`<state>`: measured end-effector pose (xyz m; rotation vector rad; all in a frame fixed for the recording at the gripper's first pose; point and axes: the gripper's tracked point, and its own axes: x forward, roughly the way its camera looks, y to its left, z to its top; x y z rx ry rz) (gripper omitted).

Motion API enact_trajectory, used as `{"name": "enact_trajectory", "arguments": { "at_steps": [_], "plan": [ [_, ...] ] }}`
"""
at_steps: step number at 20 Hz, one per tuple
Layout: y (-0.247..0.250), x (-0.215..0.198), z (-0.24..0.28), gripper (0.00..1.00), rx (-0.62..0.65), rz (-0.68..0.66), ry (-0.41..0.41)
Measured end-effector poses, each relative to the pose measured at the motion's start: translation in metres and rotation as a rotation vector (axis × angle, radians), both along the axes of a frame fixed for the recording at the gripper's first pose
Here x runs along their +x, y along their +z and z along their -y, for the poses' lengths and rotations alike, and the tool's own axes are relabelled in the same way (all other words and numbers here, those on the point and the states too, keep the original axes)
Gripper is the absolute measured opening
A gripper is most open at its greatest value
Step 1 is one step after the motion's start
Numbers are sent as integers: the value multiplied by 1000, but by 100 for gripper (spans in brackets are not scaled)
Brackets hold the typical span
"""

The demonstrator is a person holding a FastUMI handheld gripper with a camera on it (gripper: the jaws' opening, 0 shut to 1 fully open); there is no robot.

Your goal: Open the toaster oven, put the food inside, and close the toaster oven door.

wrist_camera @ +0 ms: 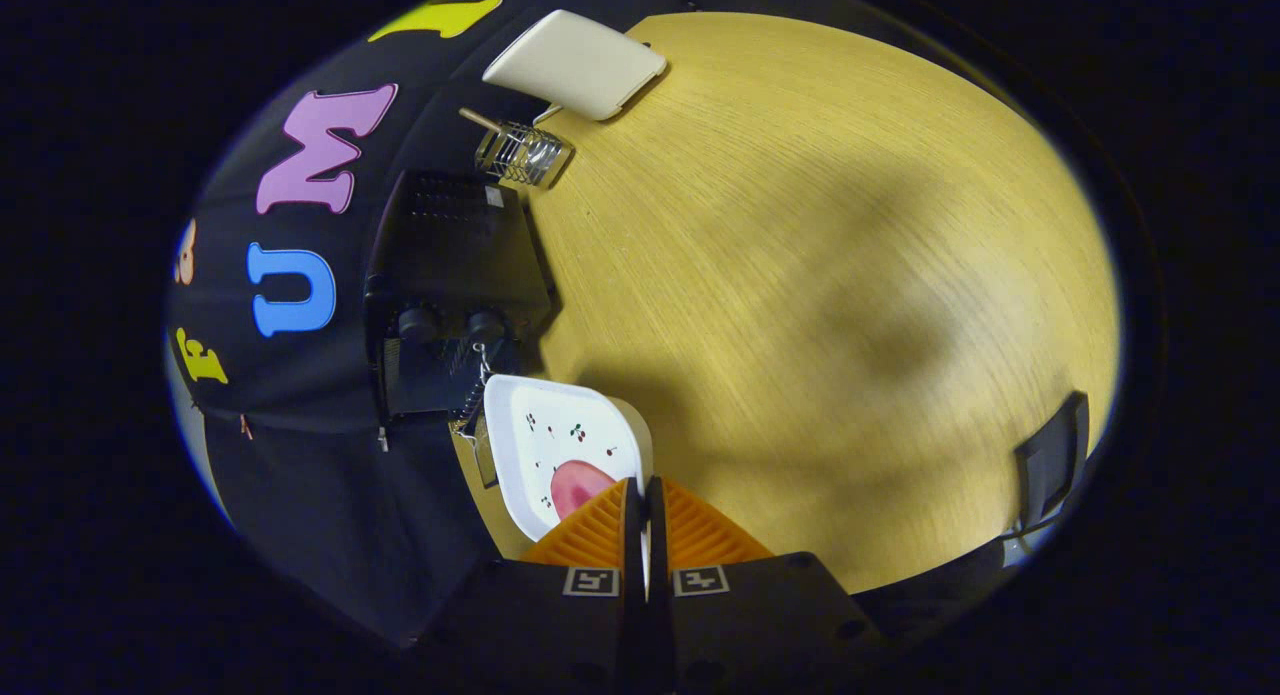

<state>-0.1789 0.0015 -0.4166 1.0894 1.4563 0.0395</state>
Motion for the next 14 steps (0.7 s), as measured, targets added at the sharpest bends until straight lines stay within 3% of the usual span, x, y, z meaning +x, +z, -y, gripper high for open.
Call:
{"name": "enact_trajectory", "arguments": {
  "at_steps": [7, 14],
  "plan": [
    [31, 23, -97, 5, 28, -32, -191],
    [20, 68, -177, 5, 8, -94, -437]
  ]
}}
